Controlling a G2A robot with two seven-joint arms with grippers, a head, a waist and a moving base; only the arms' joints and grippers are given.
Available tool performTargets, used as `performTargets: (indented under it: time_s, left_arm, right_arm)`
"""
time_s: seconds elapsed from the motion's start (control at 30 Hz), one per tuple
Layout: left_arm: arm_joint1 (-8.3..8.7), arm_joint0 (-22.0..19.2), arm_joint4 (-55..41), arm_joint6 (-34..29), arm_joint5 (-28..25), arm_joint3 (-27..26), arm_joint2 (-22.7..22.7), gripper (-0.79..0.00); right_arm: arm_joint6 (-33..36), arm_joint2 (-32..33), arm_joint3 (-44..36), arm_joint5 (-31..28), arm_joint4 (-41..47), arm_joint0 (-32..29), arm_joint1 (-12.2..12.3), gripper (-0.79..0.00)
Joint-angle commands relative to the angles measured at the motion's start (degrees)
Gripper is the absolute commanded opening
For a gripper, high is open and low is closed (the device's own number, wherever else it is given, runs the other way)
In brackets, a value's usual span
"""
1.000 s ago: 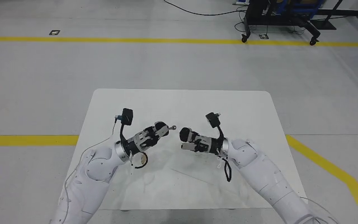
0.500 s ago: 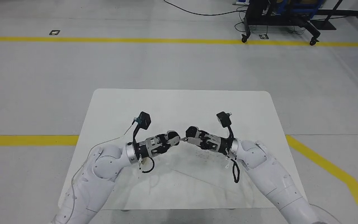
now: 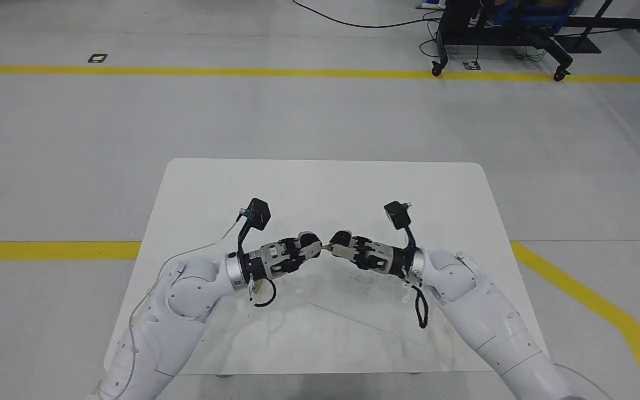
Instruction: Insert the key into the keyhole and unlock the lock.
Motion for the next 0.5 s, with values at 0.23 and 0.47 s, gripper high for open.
performTargets:
  time_s: [0.23,0.47]
  left_arm:
    - [0.12,-0.32,0.41,0.79,-0.36,0.31,0.49,-0.785]
    - [0.19,-0.38,0.52,2.25,-0.2,0.31,0.48,-0.409]
  right_arm:
    - [-0.3,-0.83,-0.07,0.8,-0.19,0.26,0.0,-0.785]
    - [-0.37,-0.86,-0.04,0.66,-0.09,0.25,0.16,-0.785]
